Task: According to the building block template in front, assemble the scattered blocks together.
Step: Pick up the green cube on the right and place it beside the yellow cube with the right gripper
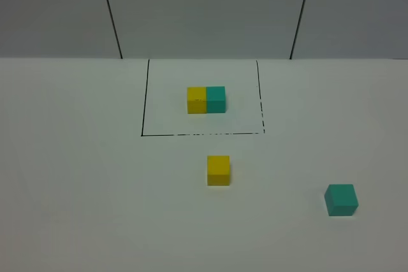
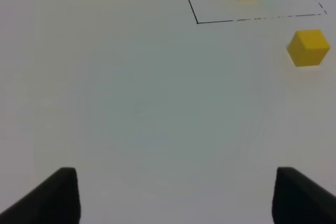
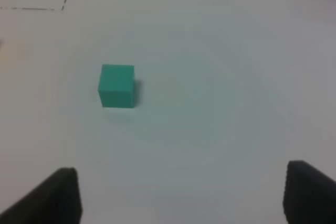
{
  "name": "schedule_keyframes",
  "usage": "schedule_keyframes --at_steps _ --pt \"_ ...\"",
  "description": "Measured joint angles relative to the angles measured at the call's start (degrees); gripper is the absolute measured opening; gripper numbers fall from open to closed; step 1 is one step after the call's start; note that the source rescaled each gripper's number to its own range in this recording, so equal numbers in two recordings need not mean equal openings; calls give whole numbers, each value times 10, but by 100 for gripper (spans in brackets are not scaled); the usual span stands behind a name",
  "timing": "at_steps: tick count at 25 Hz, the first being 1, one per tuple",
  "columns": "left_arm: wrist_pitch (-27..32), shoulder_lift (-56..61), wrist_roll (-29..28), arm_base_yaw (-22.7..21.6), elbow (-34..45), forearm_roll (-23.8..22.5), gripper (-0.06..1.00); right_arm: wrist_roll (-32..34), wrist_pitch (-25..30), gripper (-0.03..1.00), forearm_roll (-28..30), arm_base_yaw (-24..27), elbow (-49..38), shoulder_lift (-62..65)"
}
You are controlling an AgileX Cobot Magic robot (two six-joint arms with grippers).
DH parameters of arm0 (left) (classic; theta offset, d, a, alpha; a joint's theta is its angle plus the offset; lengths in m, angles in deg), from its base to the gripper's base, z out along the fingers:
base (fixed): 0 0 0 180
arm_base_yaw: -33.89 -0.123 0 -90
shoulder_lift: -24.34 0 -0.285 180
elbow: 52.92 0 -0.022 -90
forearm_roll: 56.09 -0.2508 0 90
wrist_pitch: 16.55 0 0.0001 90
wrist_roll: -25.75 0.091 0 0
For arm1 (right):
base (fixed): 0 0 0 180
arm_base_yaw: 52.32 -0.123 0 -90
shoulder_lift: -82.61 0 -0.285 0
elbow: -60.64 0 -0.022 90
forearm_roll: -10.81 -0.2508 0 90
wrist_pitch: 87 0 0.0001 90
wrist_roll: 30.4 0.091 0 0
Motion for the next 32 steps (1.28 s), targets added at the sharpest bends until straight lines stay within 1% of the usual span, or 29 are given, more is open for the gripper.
schedule_keyframes --at_steps 32 --pt "0 0 -1 0 0 0 65 0 -1 59 0 0 0 0"
